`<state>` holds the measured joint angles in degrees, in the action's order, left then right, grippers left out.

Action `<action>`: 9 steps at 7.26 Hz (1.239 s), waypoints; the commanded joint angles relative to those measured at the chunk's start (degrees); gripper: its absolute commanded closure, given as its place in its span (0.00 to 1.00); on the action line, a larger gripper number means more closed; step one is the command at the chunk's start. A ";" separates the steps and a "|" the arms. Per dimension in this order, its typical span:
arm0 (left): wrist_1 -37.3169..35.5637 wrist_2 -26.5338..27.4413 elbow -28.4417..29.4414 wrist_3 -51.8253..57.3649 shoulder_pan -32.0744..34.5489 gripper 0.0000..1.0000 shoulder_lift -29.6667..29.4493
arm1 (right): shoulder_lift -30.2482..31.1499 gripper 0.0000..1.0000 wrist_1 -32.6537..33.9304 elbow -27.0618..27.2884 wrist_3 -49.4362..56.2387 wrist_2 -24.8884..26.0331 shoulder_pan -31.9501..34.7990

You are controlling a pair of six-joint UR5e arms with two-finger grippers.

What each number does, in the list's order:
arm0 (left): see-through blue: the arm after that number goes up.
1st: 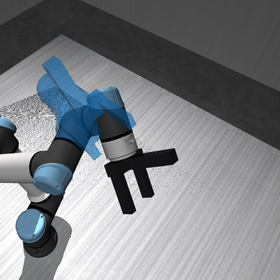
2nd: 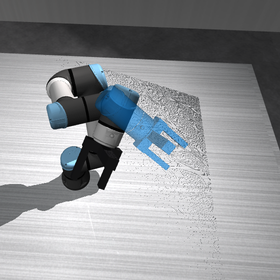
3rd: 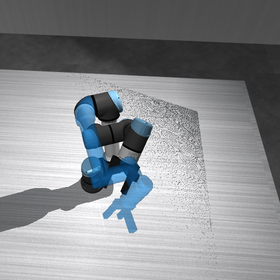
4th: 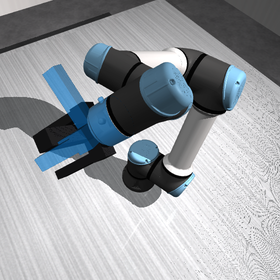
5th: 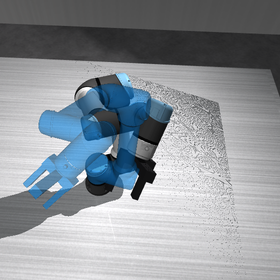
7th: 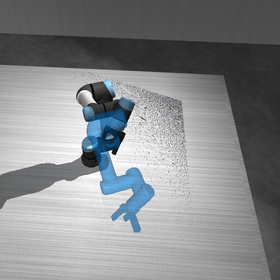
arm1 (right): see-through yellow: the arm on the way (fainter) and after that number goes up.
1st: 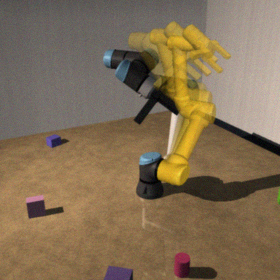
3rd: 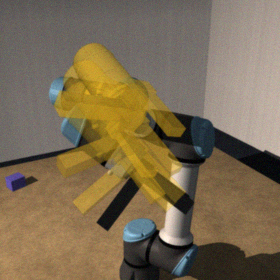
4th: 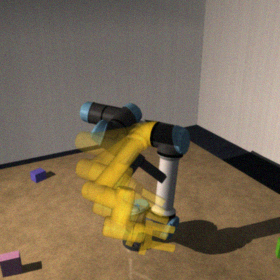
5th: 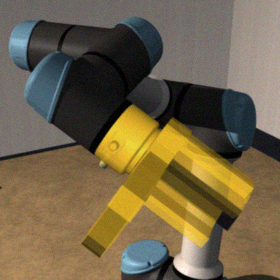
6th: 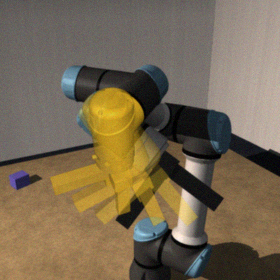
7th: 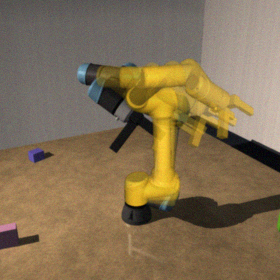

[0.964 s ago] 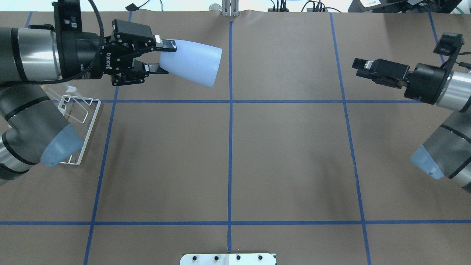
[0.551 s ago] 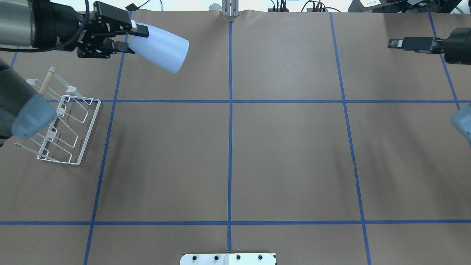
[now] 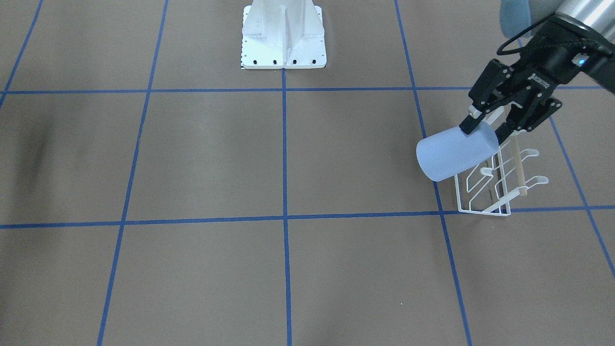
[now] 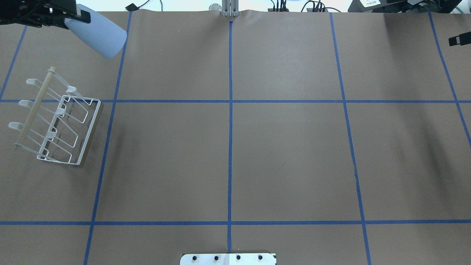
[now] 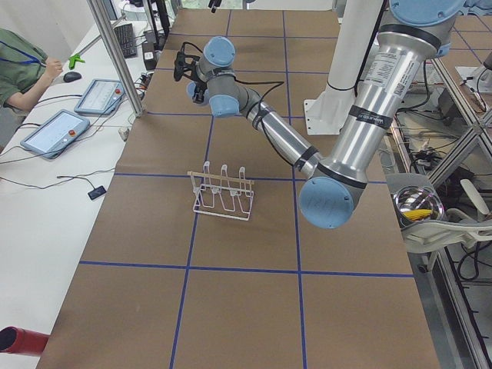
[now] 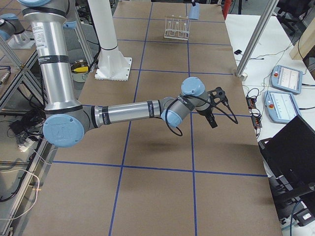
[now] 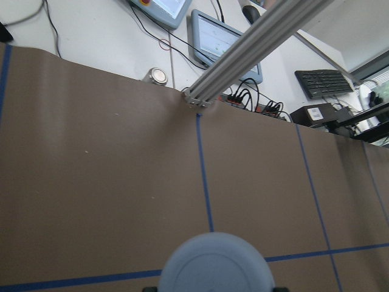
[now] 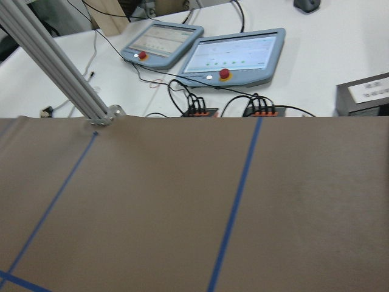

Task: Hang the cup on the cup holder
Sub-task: 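Carry the cup with the left gripper above the rack's wooden peg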

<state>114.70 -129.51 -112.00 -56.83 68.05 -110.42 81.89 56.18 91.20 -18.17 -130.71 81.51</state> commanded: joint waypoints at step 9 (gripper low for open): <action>-21.80 10.68 -5.33 20.53 -4.23 1.00 6.88 | 3.02 0.00 37.78 7.85 14.57 -0.16 0.75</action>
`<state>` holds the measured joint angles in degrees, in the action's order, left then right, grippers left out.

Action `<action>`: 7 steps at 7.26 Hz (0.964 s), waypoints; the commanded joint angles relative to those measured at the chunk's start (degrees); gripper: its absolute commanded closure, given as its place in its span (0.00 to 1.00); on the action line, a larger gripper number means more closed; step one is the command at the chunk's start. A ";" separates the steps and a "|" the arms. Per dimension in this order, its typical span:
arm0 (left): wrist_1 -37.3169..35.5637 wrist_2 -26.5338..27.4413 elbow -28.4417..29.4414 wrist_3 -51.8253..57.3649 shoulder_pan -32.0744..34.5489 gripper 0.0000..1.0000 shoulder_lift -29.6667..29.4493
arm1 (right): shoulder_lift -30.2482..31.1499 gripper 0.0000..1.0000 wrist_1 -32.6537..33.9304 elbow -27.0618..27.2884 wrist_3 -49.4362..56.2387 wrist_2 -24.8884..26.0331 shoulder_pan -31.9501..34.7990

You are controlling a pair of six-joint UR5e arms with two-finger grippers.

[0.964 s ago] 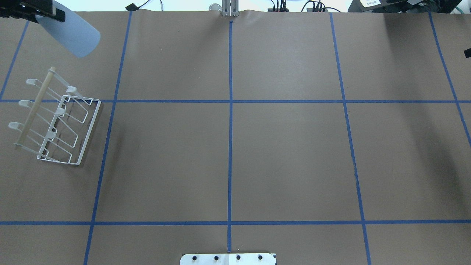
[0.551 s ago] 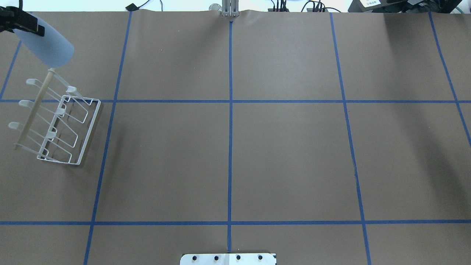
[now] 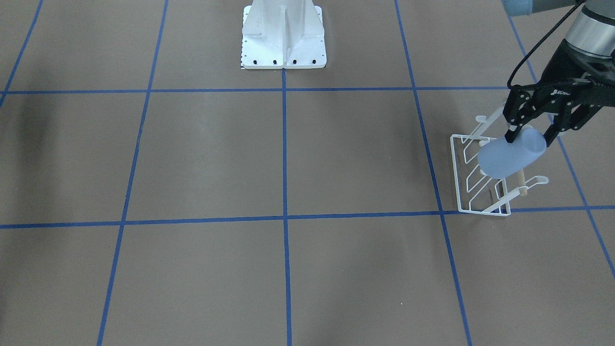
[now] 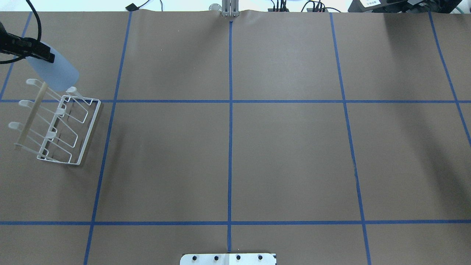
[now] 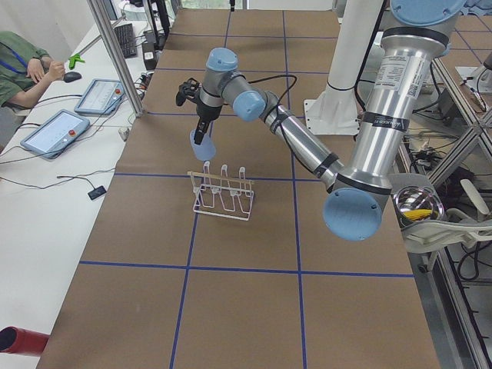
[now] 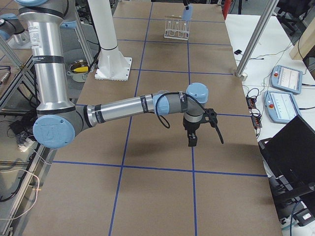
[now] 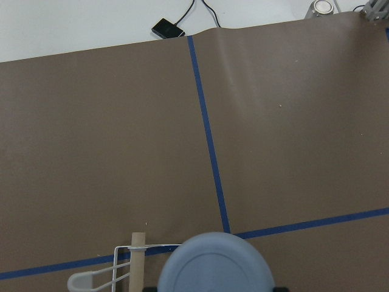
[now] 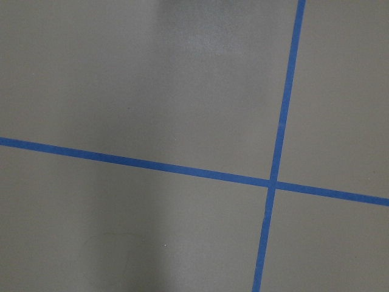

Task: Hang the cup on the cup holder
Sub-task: 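Carry the cup with the left gripper above the rack's wooden peg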

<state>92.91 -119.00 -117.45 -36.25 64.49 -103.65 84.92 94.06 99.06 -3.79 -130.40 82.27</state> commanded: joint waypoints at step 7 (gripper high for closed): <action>0.70 1.57 4.77 -0.05 -4.10 1.00 0.11 | 1.04 0.00 -0.10 -0.45 0.11 -0.65 -0.01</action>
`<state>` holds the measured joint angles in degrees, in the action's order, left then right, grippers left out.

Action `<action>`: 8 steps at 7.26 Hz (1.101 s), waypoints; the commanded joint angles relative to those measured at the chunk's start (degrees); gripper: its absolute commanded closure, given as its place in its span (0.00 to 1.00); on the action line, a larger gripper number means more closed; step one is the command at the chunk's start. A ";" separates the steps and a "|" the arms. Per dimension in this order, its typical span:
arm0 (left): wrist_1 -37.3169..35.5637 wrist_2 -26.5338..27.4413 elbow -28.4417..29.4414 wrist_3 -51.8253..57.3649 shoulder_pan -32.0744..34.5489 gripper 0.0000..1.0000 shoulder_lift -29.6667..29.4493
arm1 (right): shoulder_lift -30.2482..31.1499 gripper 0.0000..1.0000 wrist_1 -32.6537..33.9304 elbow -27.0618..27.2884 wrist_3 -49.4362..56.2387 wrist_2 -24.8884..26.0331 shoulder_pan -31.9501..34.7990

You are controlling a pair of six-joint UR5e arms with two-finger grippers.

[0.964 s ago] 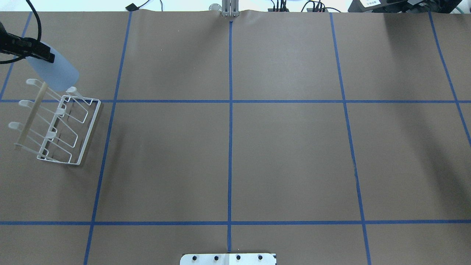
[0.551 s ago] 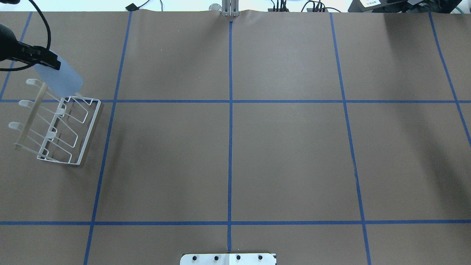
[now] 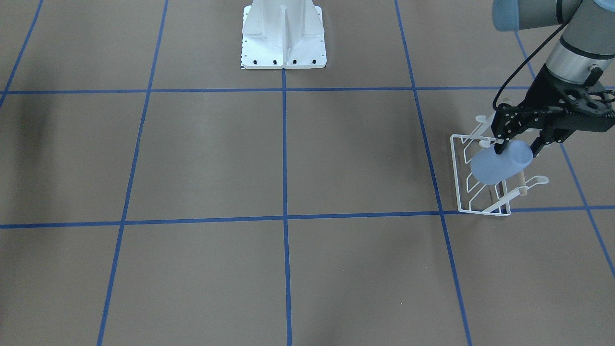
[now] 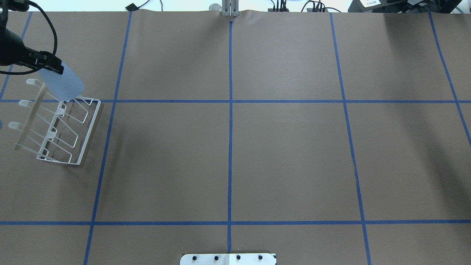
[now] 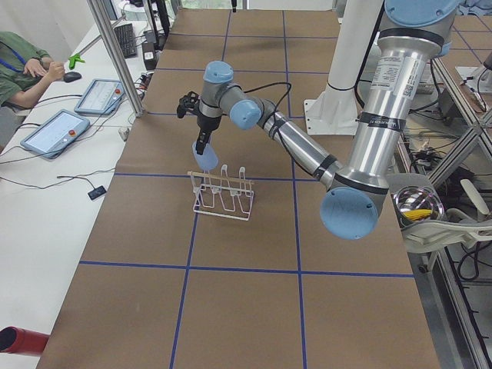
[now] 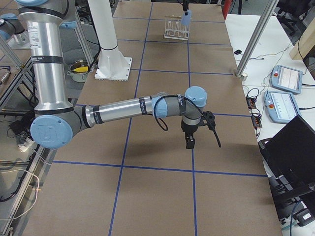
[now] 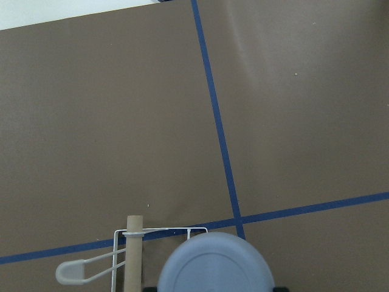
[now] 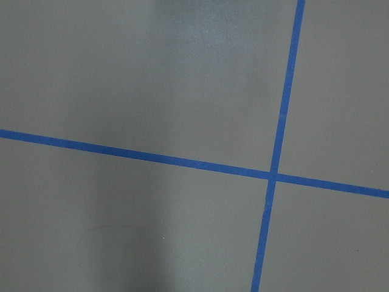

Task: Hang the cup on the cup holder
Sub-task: 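Lower the cup onto the peg and open the left gripper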

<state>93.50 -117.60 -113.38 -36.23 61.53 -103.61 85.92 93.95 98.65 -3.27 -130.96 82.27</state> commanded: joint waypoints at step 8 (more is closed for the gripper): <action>-0.60 3.08 -2.10 3.84 5.06 0.01 4.09 | 3.18 0.00 0.10 0.40 -0.42 -0.17 1.39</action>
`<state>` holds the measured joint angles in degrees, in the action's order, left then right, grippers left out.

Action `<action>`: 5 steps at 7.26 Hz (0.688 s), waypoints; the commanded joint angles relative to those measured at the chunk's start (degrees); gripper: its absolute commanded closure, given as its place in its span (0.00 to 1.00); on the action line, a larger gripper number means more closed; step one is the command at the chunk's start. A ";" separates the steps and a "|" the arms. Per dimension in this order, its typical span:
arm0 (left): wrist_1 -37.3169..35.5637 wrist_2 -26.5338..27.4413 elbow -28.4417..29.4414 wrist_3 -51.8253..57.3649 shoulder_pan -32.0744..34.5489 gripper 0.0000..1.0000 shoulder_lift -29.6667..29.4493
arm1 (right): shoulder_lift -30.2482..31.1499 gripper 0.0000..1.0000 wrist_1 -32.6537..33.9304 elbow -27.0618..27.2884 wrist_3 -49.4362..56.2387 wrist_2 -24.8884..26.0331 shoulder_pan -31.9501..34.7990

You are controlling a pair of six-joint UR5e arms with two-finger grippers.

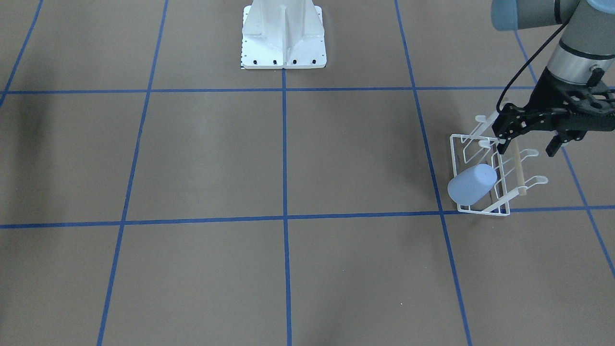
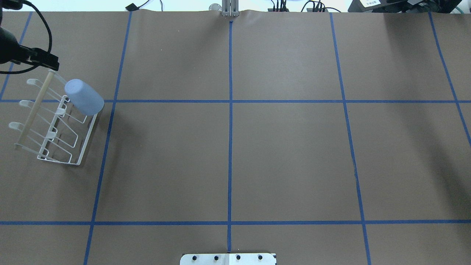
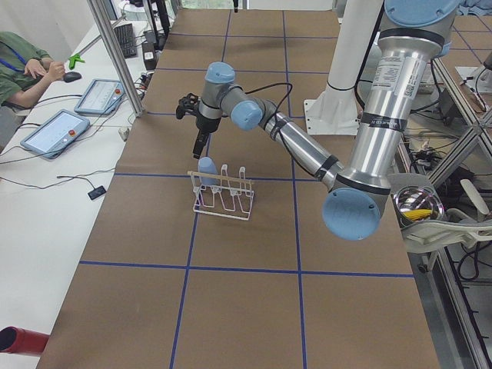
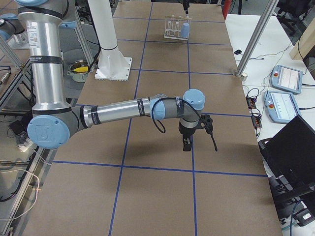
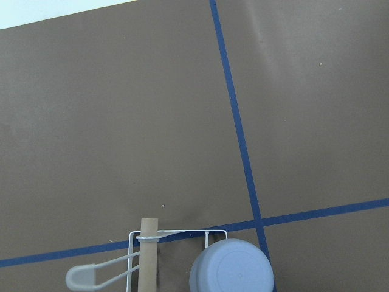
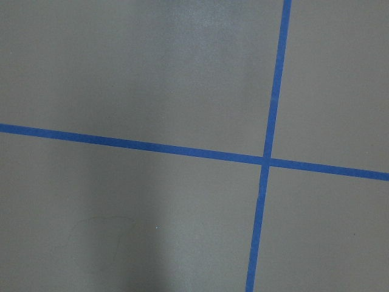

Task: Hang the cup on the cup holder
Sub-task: 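Lower the cup onto the peg and open the left gripper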

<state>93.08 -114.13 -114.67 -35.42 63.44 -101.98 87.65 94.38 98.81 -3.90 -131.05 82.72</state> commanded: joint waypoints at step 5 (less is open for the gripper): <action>0.34 -25.52 11.22 16.94 24.62 0.01 12.84 | 3.85 0.00 -0.16 0.33 0.82 -0.08 4.98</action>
<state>92.93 -135.87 -105.67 -20.78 85.37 -91.59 91.08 94.01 99.12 -3.20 -131.09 86.63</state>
